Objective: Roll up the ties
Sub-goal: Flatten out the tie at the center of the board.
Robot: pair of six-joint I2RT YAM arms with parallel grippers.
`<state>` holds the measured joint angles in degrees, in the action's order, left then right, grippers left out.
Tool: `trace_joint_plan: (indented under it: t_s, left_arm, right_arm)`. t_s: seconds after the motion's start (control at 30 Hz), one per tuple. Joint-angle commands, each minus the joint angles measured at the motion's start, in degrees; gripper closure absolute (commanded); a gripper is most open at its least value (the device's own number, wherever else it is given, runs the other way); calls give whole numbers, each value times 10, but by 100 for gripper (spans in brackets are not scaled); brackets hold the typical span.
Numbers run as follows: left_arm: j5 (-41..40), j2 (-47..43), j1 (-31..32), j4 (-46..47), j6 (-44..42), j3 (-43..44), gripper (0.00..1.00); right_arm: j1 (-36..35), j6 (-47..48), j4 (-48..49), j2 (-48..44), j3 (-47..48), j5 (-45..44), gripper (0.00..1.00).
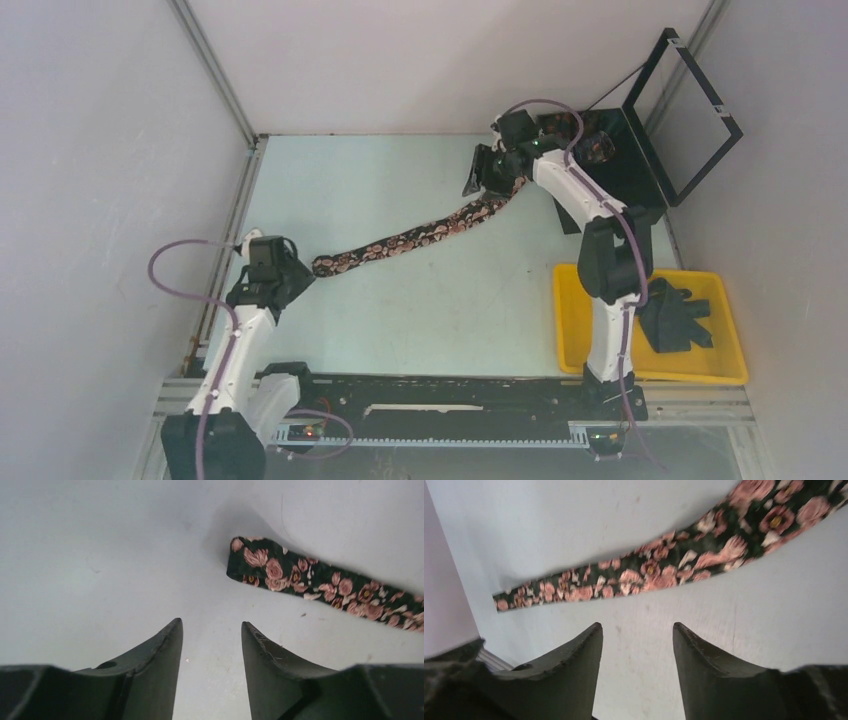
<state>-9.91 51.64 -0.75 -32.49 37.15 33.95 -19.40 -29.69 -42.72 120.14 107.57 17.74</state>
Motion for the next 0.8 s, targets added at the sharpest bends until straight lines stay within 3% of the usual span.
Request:
trace_joint_plan:
  t_s: [0.0,0.2,0.77]
  left_arm:
    - [66,-30,-60,69,9,-20,46]
    - [89,-7,-89,119,0,-38,47]
    - [113,81,-99,247,4,-79,44]
  right_arm:
    - [-26,8,70,-93,-108,-20,40]
    - [-62,28,142,-165,-245,-35,37]
    - [-117,100,235,-278,-428,-126,36]
